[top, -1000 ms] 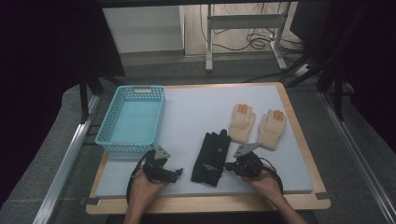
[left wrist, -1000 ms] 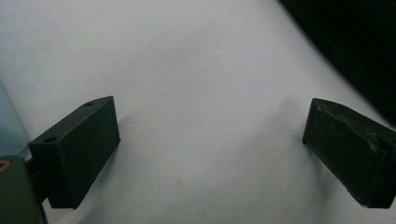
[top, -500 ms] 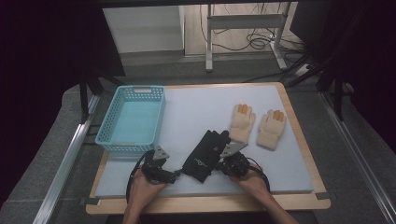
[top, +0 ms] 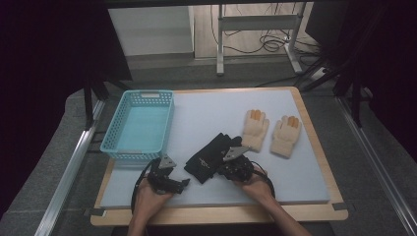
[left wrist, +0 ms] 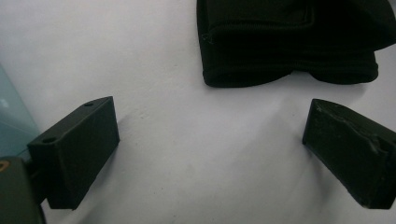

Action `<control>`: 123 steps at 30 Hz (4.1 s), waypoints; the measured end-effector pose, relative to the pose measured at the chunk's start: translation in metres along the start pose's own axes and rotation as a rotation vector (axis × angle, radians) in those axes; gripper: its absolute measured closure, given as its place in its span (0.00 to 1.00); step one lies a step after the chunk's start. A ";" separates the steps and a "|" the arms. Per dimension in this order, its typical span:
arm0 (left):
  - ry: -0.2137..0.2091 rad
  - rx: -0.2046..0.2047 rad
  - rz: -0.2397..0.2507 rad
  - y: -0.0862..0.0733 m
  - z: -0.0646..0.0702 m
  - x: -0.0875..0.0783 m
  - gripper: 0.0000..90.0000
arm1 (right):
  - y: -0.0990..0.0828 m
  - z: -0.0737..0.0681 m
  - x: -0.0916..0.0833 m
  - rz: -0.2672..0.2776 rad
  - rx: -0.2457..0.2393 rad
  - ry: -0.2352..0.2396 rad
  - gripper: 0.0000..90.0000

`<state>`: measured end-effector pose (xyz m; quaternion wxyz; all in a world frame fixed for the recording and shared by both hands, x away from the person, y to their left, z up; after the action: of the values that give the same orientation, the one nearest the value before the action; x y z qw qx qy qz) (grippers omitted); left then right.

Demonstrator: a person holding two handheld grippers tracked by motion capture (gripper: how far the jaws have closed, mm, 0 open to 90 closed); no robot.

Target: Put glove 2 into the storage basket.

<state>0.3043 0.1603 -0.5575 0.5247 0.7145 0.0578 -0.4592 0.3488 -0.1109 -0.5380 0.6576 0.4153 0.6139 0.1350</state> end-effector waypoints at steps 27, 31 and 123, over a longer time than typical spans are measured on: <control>0.000 -0.001 0.002 0.000 0.000 0.000 0.04 | -0.064 0.056 -0.081 0.007 0.137 -0.269 0.22; 0.000 0.000 0.003 0.000 0.000 0.000 0.05 | -0.071 0.062 -0.082 0.033 0.174 -0.250 0.19; 0.085 -0.048 -0.088 0.162 -0.033 -0.011 0.65 | -0.072 0.060 -0.080 0.028 0.153 -0.275 0.18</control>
<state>0.4091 0.1194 -0.4360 0.5181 0.7173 0.1221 -0.4497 0.3630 -0.2330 -0.5391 0.6999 0.4871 0.5209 0.0391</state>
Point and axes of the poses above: each handheld gripper's, and its own axes: x roughly forward along the jaws, y roughly out of its top, z roughly to its right, the point moved 1 cm from there along x, roughly forward along the jaws, and after that the axes turned 6 degrees about y, right-handed, at the moved point
